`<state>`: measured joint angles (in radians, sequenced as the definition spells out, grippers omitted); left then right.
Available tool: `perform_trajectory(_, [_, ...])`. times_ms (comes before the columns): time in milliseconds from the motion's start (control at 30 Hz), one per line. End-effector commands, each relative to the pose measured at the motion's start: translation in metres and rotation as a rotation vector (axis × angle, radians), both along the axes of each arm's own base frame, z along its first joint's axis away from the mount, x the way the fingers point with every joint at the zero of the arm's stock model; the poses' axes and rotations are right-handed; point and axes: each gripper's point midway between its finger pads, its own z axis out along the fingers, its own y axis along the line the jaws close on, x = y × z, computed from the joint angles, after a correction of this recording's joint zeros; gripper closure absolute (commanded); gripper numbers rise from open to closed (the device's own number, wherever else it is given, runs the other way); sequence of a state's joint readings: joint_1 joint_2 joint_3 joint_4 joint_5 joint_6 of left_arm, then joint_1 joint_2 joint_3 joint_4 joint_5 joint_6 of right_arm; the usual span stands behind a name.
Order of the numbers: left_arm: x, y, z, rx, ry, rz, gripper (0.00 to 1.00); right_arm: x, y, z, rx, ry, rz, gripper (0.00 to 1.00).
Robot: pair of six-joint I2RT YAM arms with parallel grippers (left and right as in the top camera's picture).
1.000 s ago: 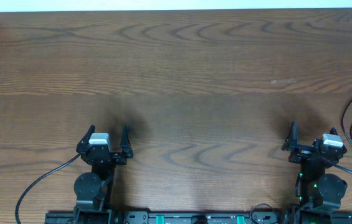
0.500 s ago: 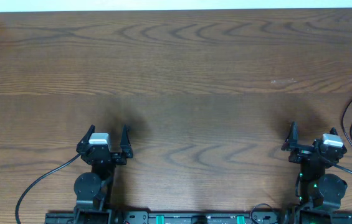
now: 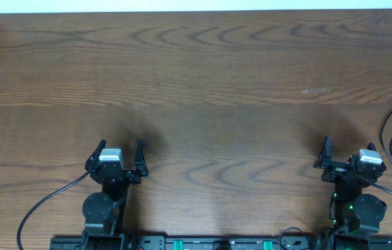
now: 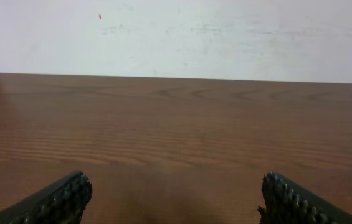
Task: Untangle cables
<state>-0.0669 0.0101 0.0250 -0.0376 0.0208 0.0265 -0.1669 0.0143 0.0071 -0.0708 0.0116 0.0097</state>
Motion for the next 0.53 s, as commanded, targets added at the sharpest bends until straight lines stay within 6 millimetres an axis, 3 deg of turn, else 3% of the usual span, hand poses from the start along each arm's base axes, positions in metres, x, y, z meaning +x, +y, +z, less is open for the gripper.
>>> perform_trajectory(0, [-0.0006, 0.0022, -0.0170, 0.006, 0.048, 0.010, 0.11, -0.0001, 0.0021, 0.0001, -0.015, 0.000, 0.011, 0.01])
perform_trajectory(500, [-0.0006, 0.0022, -0.0171, 0.006, 0.049, 0.010, 0.12, -0.0001, 0.0021, 0.0001, -0.015, 0.000, 0.011, 0.01])
